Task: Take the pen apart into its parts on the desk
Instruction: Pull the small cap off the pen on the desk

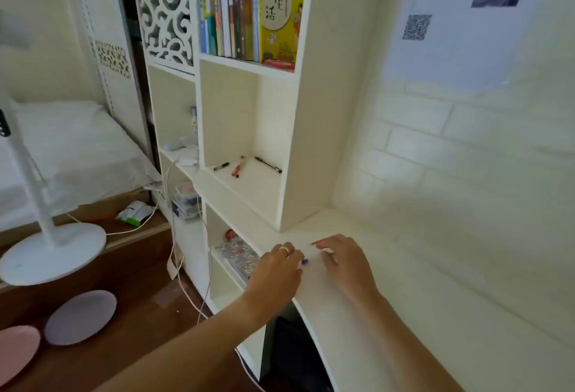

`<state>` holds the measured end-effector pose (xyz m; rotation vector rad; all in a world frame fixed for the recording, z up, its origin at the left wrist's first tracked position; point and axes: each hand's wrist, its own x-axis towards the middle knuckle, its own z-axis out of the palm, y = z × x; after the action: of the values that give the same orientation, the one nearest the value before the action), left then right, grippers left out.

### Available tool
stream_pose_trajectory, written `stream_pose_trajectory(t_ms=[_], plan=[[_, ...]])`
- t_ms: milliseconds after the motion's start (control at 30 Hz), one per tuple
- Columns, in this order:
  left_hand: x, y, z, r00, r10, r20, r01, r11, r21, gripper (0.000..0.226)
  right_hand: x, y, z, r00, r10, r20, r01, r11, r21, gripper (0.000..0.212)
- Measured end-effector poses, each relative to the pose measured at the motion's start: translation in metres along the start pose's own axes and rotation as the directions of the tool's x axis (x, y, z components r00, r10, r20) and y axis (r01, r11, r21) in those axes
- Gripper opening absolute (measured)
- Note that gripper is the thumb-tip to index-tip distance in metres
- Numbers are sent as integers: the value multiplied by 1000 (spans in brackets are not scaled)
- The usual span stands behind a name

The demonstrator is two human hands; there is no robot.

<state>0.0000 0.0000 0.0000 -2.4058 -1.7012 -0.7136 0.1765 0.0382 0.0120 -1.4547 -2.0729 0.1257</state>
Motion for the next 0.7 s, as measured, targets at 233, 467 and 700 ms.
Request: stream_pose_trajectory(t_ms=[233, 467, 700], plan=[[21, 11, 17, 988, -141, -68, 131, 983, -128, 13, -1, 12, 11, 996, -84, -24, 84, 996, -21, 13], [23, 13, 18, 954, -243, -176, 165, 914, -370, 3, -1, 13, 12, 979, -158, -132, 152, 987, -53, 12], [28, 8, 3, 961, -166, -220, 6, 810, -586, 27, -6, -4, 4, 963, -105, -249, 161, 963, 217, 3]])
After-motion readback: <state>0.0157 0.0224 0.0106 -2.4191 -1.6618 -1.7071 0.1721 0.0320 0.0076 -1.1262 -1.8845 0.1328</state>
